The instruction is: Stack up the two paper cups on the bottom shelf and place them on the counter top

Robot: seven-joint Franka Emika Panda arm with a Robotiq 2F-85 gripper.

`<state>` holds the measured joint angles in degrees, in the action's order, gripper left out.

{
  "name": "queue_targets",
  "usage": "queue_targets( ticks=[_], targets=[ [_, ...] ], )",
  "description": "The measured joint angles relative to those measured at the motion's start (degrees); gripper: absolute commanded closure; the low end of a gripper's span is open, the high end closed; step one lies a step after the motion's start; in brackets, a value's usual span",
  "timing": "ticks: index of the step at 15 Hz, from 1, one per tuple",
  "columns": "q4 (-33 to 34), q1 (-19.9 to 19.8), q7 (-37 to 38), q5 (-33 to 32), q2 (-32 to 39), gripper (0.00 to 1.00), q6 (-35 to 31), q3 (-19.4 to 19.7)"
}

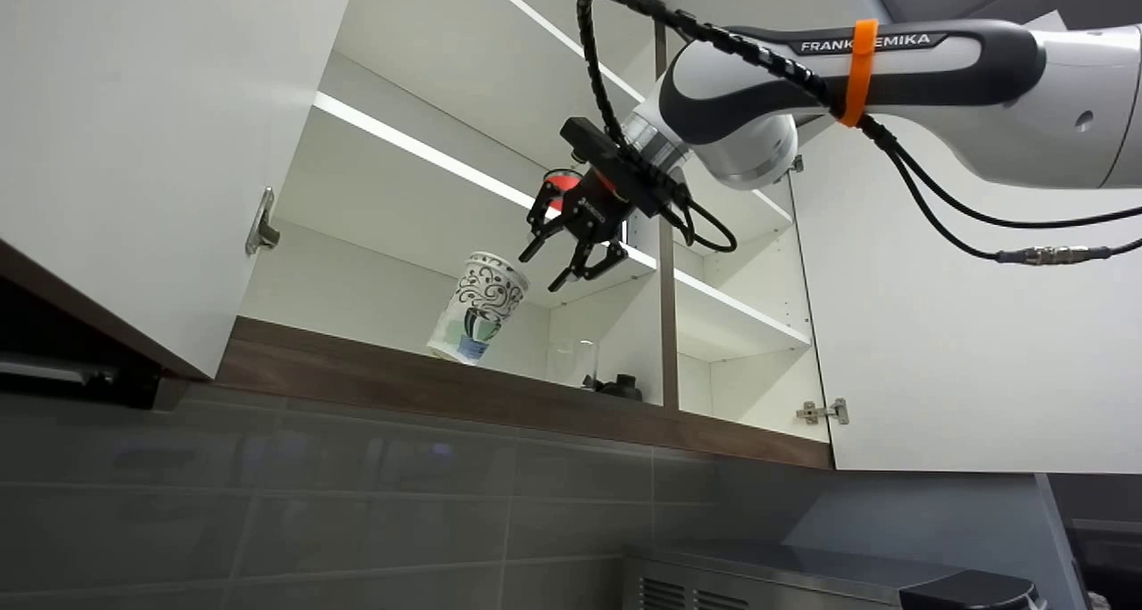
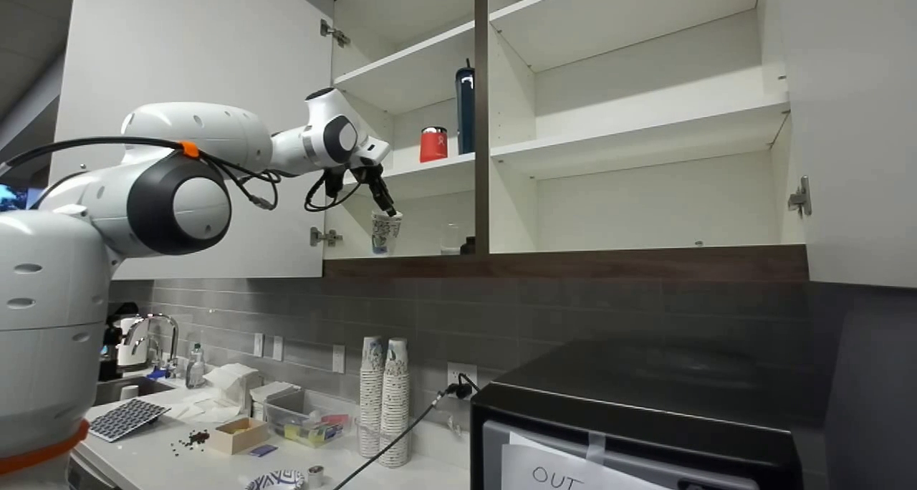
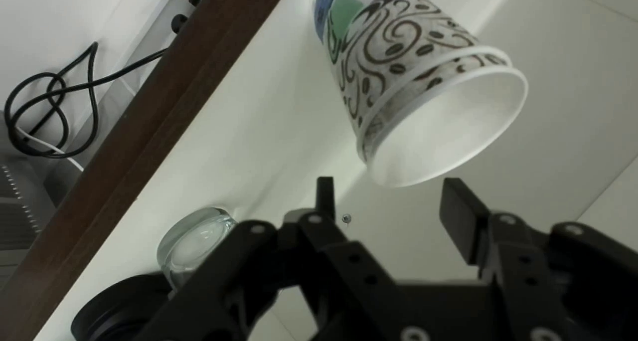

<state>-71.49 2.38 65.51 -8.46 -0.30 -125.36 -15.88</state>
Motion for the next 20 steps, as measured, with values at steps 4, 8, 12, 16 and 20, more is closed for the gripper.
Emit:
queue_targets(
  ticks=[4,8,12,16,20],
  targets=[
    [1.06,0.35,-0.34,0.01,1.19,0.0,3.46,-1.02],
    [2.01,1.14,-0.38,0.05,2.98,0.0,5.77,-1.96],
    [3.73,1.48,-0.37,0.05,4.71,0.0,6.12,-2.4],
    [5.5,1.48,-0.37,0.05,5.68,0.0,6.16,-2.41],
    [7.06,1.4,-0.13,0.03,6.31,0.0,6.16,-2.22]
  ],
)
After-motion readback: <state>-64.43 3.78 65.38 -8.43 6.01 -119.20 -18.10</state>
